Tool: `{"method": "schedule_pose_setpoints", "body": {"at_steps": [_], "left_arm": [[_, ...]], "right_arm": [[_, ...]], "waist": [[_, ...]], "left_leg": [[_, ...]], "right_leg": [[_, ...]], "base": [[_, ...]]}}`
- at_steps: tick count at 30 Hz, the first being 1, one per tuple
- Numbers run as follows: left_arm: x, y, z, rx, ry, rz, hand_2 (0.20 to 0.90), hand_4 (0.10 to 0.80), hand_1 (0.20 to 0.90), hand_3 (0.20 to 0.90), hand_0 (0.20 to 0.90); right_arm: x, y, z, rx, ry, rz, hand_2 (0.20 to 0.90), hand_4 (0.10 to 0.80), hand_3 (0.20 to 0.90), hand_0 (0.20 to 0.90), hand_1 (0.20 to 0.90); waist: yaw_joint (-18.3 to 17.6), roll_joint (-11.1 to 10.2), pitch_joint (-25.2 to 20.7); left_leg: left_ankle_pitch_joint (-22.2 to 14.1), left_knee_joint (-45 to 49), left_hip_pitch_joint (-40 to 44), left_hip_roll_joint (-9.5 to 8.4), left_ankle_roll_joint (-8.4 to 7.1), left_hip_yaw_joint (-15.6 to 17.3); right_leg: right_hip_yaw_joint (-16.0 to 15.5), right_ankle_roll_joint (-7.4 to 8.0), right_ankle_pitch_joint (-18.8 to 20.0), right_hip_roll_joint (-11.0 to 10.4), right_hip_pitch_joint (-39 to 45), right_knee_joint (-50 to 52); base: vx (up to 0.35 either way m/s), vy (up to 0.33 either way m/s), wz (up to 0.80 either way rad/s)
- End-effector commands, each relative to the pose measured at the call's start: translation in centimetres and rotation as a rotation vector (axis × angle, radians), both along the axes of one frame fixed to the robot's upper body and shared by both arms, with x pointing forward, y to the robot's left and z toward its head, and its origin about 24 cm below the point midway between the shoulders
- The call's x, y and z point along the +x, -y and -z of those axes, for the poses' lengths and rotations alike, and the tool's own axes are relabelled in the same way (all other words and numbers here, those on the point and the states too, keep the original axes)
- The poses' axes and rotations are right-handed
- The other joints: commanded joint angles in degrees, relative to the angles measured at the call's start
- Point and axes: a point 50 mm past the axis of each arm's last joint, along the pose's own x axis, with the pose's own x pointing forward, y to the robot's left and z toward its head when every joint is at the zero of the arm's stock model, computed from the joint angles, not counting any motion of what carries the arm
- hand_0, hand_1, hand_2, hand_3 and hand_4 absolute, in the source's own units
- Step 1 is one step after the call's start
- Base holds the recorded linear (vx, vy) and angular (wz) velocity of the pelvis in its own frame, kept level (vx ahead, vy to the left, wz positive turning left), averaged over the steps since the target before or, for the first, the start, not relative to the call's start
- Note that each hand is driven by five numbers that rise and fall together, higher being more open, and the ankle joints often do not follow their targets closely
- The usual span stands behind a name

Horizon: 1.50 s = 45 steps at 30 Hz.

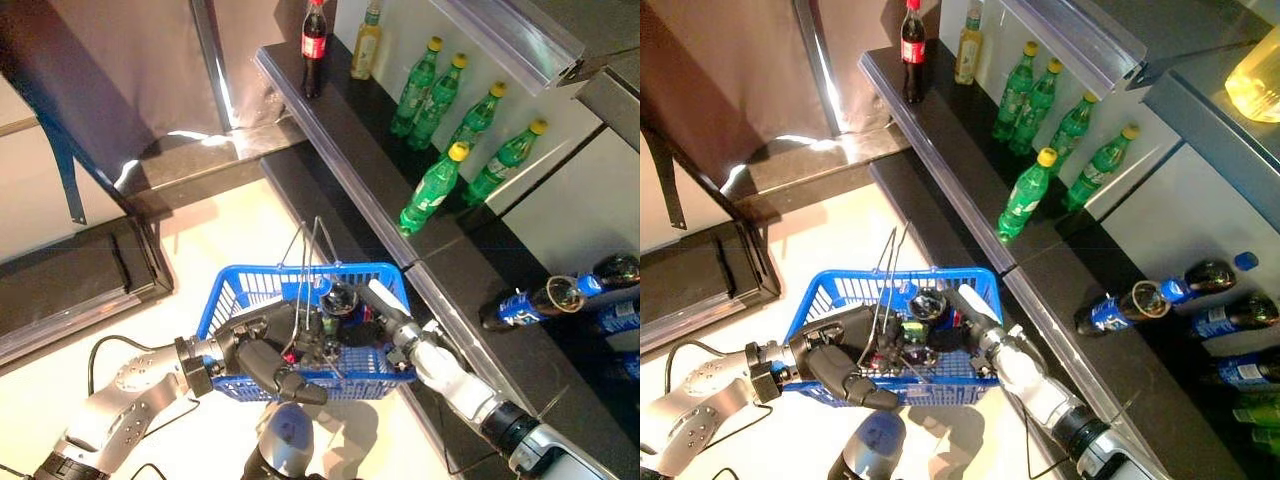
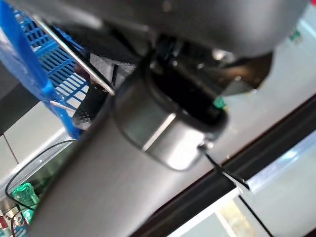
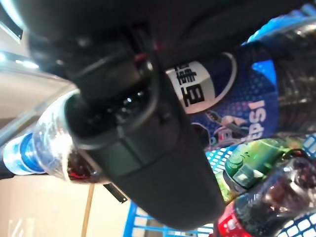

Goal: Pick up the drink and place into the basket.

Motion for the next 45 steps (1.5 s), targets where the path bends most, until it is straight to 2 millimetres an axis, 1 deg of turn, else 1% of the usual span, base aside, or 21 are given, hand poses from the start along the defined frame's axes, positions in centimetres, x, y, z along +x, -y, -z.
{"method": "schedule_pose_setpoints", "body": {"at_steps": [1, 11, 14, 15, 16, 17, 18, 19, 20, 21, 22, 24, 25, 26, 27, 30, 32, 33, 34, 36, 45], "left_arm": [[-3.3, 5.9, -10.8, -0.568, 0.567, 0.534, 0.3, 0.1, 0.3, 0.2, 0.3], [-3.7, 6.6, -11.7, -0.588, 0.604, 0.615, 0.3, 0.1, 0.3, 0.2, 0.3], [-3.8, 6.8, -11.8, -0.596, 0.607, 0.632, 0.3, 0.1, 0.3, 0.2, 0.3], [-3.7, 6.8, -11.8, -0.596, 0.606, 0.632, 0.3, 0.1, 0.3, 0.2, 0.3], [-3.8, 6.9, -11.8, -0.6, 0.605, 0.636, 0.3, 0.1, 0.3, 0.2, 0.3], [-3.8, 7.1, -11.8, -0.604, 0.605, 0.639, 0.3, 0.1, 0.3, 0.2, 0.3], [-3.8, 7.2, -11.8, -0.604, 0.605, 0.639, 0.3, 0.1, 0.3, 0.2, 0.3], [-3.8, 7.3, -11.9, -0.607, 0.606, 0.644, 0.3, 0.1, 0.3, 0.2, 0.3], [-3.9, 7.4, -11.9, -0.61, 0.607, 0.649, 0.3, 0.1, 0.3, 0.2, 0.3], [-3.8, 7.4, -11.9, -0.609, 0.607, 0.647, 0.3, 0.1, 0.3, 0.2, 0.3], [-3.9, 7.5, -12.0, -0.613, 0.611, 0.656, 0.3, 0.1, 0.3, 0.2, 0.3], [-3.9, 7.6, -12.1, -0.614, 0.618, 0.664, 0.3, 0.1, 0.3, 0.2, 0.3], [-3.9, 7.7, -12.2, -0.616, 0.62, 0.669, 0.3, 0.1, 0.3, 0.2, 0.3], [-3.9, 7.7, -12.2, -0.616, 0.62, 0.669, 0.3, 0.1, 0.3, 0.2, 0.3], [-4.0, 7.8, -12.3, -0.619, 0.62, 0.674, 0.3, 0.1, 0.3, 0.2, 0.3], [-4.1, 7.9, -12.4, -0.626, 0.626, 0.683, 0.3, 0.1, 0.3, 0.2, 0.3], [-4.1, 8.0, -12.5, -0.629, 0.627, 0.686, 0.3, 0.1, 0.3, 0.2, 0.3], [-4.1, 7.9, -12.5, -0.628, 0.628, 0.684, 0.3, 0.1, 0.3, 0.2, 0.3], [-4.1, 8.0, -12.6, -0.63, 0.629, 0.686, 0.3, 0.1, 0.3, 0.2, 0.3], [-4.1, 8.0, -12.6, -0.634, 0.632, 0.69, 0.3, 0.1, 0.3, 0.2, 0.3], [-4.2, 8.2, -12.7, -0.638, 0.634, 0.687, 0.3, 0.1, 0.3, 0.2, 0.3]], "right_arm": [[1.6, -2.5, -2.9, -0.035, 0.178, -0.112, 0.3, 0.1, 0.2, 0.3, 0.3], [1.7, -3.7, -1.9, -0.142, 0.159, -0.16, 0.3, 0.1, 0.2, 0.3, 0.3], [1.7, -4.1, -1.8, -0.173, 0.153, -0.183, 0.3, 0.1, 0.2, 0.3, 0.3], [1.7, -4.3, -1.7, -0.174, 0.149, -0.191, 0.3, 0.1, 0.2, 0.3, 0.3], [1.7, -4.3, -1.7, -0.177, 0.146, -0.189, 0.3, 0.1, 0.2, 0.3, 0.3], [1.7, -4.6, -1.6, -0.175, 0.133, -0.191, 0.3, 0.1, 0.2, 0.3, 0.3], [1.7, -4.8, -1.6, -0.173, 0.12, -0.196, 0.3, 0.1, 0.2, 0.3, 0.3], [1.7, -4.8, -1.5, -0.172, 0.114, -0.193, 0.3, 0.1, 0.2, 0.3, 0.3], [1.7, -4.9, -1.3, -0.168, 0.099, -0.193, 0.3, 0.1, 0.2, 0.3, 0.3], [1.6, -5.0, -1.3, -0.167, 0.097, -0.195, 0.3, 0.1, 0.2, 0.3, 0.3], [1.6, -5.1, -0.9, -0.163, 0.075, -0.195, 0.3, 0.1, 0.2, 0.3, 0.3], [1.4, -5.5, -0.6, -0.152, 0.05, -0.199, 0.3, 0.1, 0.2, 0.3, 0.3], [1.3, -5.6, -0.4, -0.146, 0.038, -0.202, 0.3, 0.1, 0.2, 0.3, 0.3], [1.3, -5.6, -0.4, -0.146, 0.038, -0.202, 0.3, 0.1, 0.2, 0.3, 0.3], [1.3, -5.7, -0.3, -0.145, 0.032, -0.202, 0.3, 0.1, 0.2, 0.3, 0.3], [0.9, -6.2, 0.3, -0.137, -0.002, -0.204, 0.302, 0.103, 0.203, 0.302, 0.302], [0.9, -6.4, 0.5, -0.137, -0.018, -0.202, 0.472, 0.3, 0.4, 0.472, 0.472], [0.8, -6.5, 0.6, -0.137, -0.021, -0.205, 0.472, 0.3, 0.4, 0.472, 0.472], [0.8, -6.6, 0.7, -0.137, -0.032, -0.204, 0.726, 0.597, 0.697, 0.726, 0.726], [0.7, -6.6, 1.0, -0.134, -0.047, -0.196, 0.9, 0.8, 0.9, 0.9, 0.9], [0.3, -6.5, 2.3, -0.134, -0.118, -0.179, 0.9, 0.8, 0.9, 0.9, 0.9]], "waist": [[0.35, 2.0, -14.65], [0.64, 1.55, -14.91], [0.79, 1.72, -14.84], [0.67, 1.42, -14.97], [0.82, 1.69, -14.89], [0.81, 1.63, -14.96], [0.63, 1.29, -15.1], [0.8, 1.55, -14.99], [0.83, 1.53, -15.01], [0.65, 1.23, -15.15], [0.85, 1.46, -15.05], [0.92, 1.42, -15.09], [0.75, 1.1, -15.28], [0.75, 1.1, -15.28], [0.95, 1.37, -15.16], [1.0, 1.4, -15.24], [1.02, 1.38, -15.27], [0.83, 1.07, -15.41], [0.82, 0.99, -15.4], [1.03, 1.16, -15.31], [1.1, 0.77, -15.44]], "left_leg": [[-3.23, -2.1, 2.31, 2.02, -1.25, -0.76], [-3.27, -2.1, 2.27, 2.0, -1.35, -1.34], [-1.69, -2.1, 1.51, 1.46, -0.91, -1.4], [-3.21, -2.1, 2.07, 1.98, -1.34, -1.37], [-1.68, -2.1, 1.46, 1.47, -0.91, -1.42], [-1.66, -2.1, 1.41, 1.41, -0.89, -1.47], [-3.08, -2.1, 1.88, 1.82, -1.24, -1.5], [-1.68, -2.1, 1.36, 1.37, -0.86, -1.55], [-1.64, -2.1, 1.35, 1.36, -0.88, -1.57], [-3.05, -2.1, 1.85, 1.79, -1.24, -1.55], [-1.62, -2.1, 1.28, 1.34, -0.86, -1.6], [-1.62, -2.1, 1.28, 1.31, -0.84, -1.6], [-3.06, -2.1, 1.74, 1.69, -1.19, -1.66], [-3.06, -2.1, 1.74, 1.69, -1.19, -1.66], [-1.66, -2.1, 1.25, 1.29, -0.83, -1.66], [-1.72, -2.1, 1.39, 1.36, -0.83, -1.62], [-1.69, -2.1, 1.38, 1.3, -0.79, -1.72], [-3.11, -2.1, 1.89, 1.74, -1.14, -1.67], [-3.09, -2.1, 1.83, 1.74, -1.14, -1.62], [-1.63, -2.1, 1.2, 1.29, -0.79, -1.64], [-1.76, -2.1, 1.03, 1.33, -0.8, -1.35]], "right_leg": [[0.49, -1.25, 0.38, -0.97, -3.16, 6.79], [0.55, -1.23, 0.6, -0.78, -2.94, 6.4], [-0.41, -1.41, 2.25, -1.29, -3.56, 6.29], [0.54, -1.2, 0.74, -0.75, -2.97, 6.18], [-0.41, -1.42, 2.28, -1.28, -3.54, 6.21], [-0.38, -1.43, 2.33, -1.25, -3.58, 6.13], [0.5, -1.16, 0.91, -0.79, -3.09, 6.09], [-0.39, -1.44, 2.32, -1.22, -3.65, 6.18], [-0.39, -1.44, 2.39, -1.21, -3.66, 6.12], [0.5, -1.17, 1.01, -0.74, -3.12, 5.99], [-0.32, -1.44, 2.43, -1.19, -3.73, 6.1], [-0.33, -1.4, 2.45, -1.2, -3.7, 6.1], [0.59, -1.13, 1.09, -0.68, -3.22, 5.94], [0.59, -1.13, 1.09, -0.68, -3.22, 5.94], [-0.31, -1.4, 2.49, -1.16, -3.73, 6.03], [-0.26, -1.43, 2.54, -1.1, -3.55, 5.88], [-0.17, -1.44, 2.61, -1.06, -3.61, 5.86], [0.72, -1.17, 1.24, -0.58, -3.08, 5.72], [0.75, -1.14, 1.3, -0.55, -3.12, 5.65], [-0.13, -1.36, 2.8, -1.05, -3.7, 5.62], [0.07, -1.34, 2.97, -0.86, -3.8, 5.21]], "base": [[0.0, 0.0, 0.0], [0.0, 0.0, 0.0], [-0.057, 0.052, 0.0], [0.0, 0.0, 0.0], [0.0, 0.0, 0.0], [-0.012, 0.012, 0.04], [0.0, 0.0, 0.0], [-0.007, 0.002, 0.07], [0.0, 0.0, 0.0], [-0.008, 0.002, 0.06], [0.0, 0.0, 0.0], [-0.009, -0.001, 0.01], [0.072, -0.069, 0.02], [-0.004, -0.002, 0.07], [-0.076, 0.064, -0.03], [-0.027, 0.022, -0.03], [0.034, -0.031, -0.01], [0.069, -0.063, 0.05], [-0.007, 0.002, 0.08], [-0.084, 0.073, -0.05], [-0.001, 0.001, -0.01]]}}
